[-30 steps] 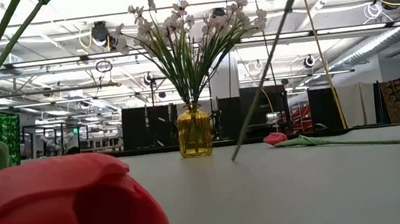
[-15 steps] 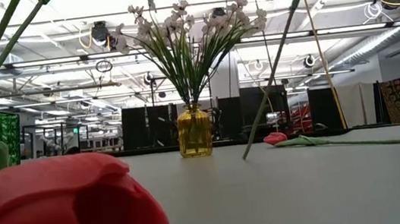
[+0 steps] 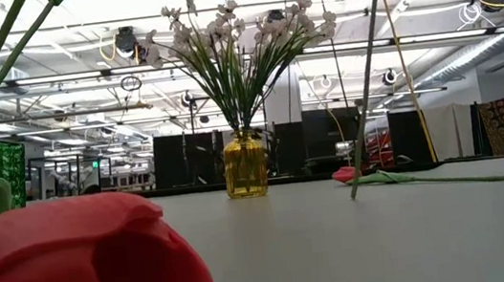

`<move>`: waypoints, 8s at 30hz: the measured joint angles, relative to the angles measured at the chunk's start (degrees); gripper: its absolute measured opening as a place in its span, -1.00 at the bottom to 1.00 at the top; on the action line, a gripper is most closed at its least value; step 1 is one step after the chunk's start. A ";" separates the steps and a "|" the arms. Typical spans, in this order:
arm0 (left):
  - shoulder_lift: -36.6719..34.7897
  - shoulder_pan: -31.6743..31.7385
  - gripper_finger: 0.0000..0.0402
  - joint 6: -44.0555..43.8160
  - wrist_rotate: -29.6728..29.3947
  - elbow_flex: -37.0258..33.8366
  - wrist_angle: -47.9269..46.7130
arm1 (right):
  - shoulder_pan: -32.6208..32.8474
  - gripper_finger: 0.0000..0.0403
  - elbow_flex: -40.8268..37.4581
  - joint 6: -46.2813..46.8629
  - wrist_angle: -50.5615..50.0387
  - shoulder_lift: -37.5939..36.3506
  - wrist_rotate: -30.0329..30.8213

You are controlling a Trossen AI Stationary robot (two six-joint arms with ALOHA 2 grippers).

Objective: Sort flowers into vase by color
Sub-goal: Put the center red flower into the transparent vase, then put the bottom red flower into the transparent vase

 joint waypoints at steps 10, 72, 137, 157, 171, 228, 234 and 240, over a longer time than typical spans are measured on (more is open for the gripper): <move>0.00 1.00 0.20 3.68 1.74 0.00 2.89 | 0.00 -0.36 0.00 -0.02 0.64 1.01 0.07; -10.01 -2.70 -0.73 11.56 7.42 0.48 6.07 | 5.73 -0.94 -10.45 -16.48 32.82 4.89 14.69; 3.04 -30.85 0.28 -11.88 12.51 -2.27 -21.45 | 36.52 -0.96 -10.40 14.79 6.07 4.78 46.88; 3.16 -28.05 0.28 -16.73 12.86 -12.67 -19.92 | 40.39 -0.17 -10.40 23.84 -0.97 2.69 43.15; 4.15 -28.30 0.28 -26.86 9.21 -20.92 -17.92 | 40.91 -0.10 -10.40 22.61 2.67 -0.70 43.23; 8.13 -23.30 -0.94 -16.84 4.69 6.12 -26.19 | 40.89 -0.10 -10.43 -18.02 42.40 -1.13 45.78; 8.04 -23.26 -0.94 -8.67 1.87 16.11 -26.14 | 41.19 -0.10 -10.43 -22.75 43.81 -3.41 48.29; 7.54 -22.92 -0.94 1.03 -2.87 24.24 -20.73 | 41.29 -0.10 -10.43 -23.87 43.67 -4.01 48.15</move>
